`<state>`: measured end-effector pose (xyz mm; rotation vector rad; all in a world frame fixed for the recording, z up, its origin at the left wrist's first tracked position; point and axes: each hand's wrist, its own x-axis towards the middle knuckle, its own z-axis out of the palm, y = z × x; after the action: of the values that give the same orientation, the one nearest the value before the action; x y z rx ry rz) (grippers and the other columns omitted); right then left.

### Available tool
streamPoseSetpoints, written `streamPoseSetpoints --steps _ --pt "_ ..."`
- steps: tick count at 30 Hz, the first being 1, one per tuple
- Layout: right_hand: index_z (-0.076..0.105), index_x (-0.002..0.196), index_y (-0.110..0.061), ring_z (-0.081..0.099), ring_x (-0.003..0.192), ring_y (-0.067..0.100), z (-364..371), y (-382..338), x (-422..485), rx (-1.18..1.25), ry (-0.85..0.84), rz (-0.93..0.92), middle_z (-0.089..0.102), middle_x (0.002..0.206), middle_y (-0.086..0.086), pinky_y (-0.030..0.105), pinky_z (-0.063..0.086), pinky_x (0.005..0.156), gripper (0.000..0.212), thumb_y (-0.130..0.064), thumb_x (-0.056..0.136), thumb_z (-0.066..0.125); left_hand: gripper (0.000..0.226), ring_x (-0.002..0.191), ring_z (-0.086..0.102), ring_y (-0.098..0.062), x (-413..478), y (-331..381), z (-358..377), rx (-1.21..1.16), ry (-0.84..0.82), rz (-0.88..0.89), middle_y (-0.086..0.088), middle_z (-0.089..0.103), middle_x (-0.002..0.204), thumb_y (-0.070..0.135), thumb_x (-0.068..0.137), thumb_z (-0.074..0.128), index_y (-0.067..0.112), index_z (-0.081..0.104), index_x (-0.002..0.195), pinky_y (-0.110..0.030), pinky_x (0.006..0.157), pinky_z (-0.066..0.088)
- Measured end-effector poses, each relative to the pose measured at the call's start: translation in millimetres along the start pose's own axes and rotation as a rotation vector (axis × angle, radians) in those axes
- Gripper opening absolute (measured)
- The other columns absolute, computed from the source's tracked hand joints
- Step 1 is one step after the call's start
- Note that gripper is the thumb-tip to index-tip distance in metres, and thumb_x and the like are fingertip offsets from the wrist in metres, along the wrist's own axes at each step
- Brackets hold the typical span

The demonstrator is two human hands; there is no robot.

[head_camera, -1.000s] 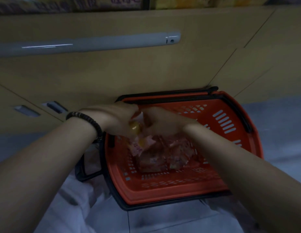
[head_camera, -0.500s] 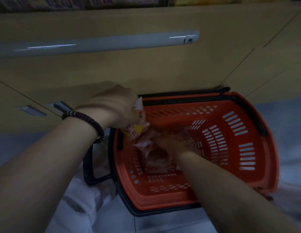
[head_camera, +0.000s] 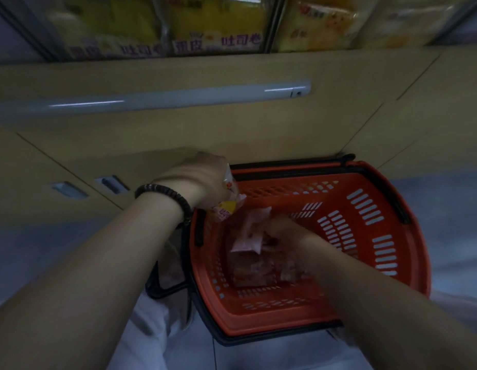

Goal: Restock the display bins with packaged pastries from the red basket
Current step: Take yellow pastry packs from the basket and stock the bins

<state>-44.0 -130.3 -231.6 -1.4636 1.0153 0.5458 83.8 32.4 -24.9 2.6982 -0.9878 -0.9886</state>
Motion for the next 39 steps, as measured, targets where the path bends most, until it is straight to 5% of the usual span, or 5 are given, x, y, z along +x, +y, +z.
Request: streamPoseSetpoints --steps 10,14,19,32,39 --pt "0.057 0.117 -0.015 0.069 0.071 0.008 -77 -45 -117 -0.414 0.244 -0.639 0.074 0.096 0.003 0.031 0.052 0.062 0.032 -0.04 0.1 0.066 0.027 0.095 0.071 -0.03 -34 23 7 -0.387 0.071 -0.036 -0.009 0.071 0.106 0.033 0.103 0.061 0.032 0.07 0.078 -0.05 0.068 0.066" --pt "0.049 0.14 -0.022 0.062 0.115 0.019 -91 -68 -177 -0.719 0.502 -0.885 0.066 0.127 0.0 0.034 0.052 0.091 0.047 -0.036 0.099 0.067 0.018 0.104 0.066 -0.031 -44 44 12 -0.875 0.142 -0.049 -0.005 0.062 0.124 0.039 0.105 0.059 0.025 0.069 0.111 -0.056 0.076 0.065" --pt "0.059 0.126 -0.02 0.051 0.109 0.024 -90 -59 -197 -0.725 0.75 -1.075 0.052 0.115 -0.002 0.036 0.051 0.083 0.05 -0.016 0.078 0.073 0.041 0.11 0.072 -0.047 -38 57 21 -1.487 -0.04 0.069 -0.013 0.074 0.127 0.045 0.102 0.061 0.026 0.055 0.138 -0.069 0.093 0.055" --pt "0.044 0.147 -0.039 0.041 0.13 0.001 -126 -64 -204 -0.638 0.483 -1.11 0.043 0.136 -0.014 0.019 0.041 0.104 0.078 -0.068 0.082 0.074 0.058 0.098 0.074 -0.038 -19 76 24 -1.383 0.269 0.253 -0.018 0.073 0.11 0.015 0.073 0.091 0.008 0.056 0.119 -0.051 0.083 0.06" --pt "0.046 0.098 -0.047 0.045 0.092 0.006 -126 -74 -232 -0.975 0.575 -1.079 0.042 0.095 -0.025 0.033 0.037 0.083 0.048 -0.09 0.078 0.049 0.048 0.08 0.071 -0.019 -43 82 7 -1.116 0.465 0.427 -0.001 0.074 0.088 0.024 0.07 0.092 0.014 0.06 0.105 -0.037 0.068 0.06"
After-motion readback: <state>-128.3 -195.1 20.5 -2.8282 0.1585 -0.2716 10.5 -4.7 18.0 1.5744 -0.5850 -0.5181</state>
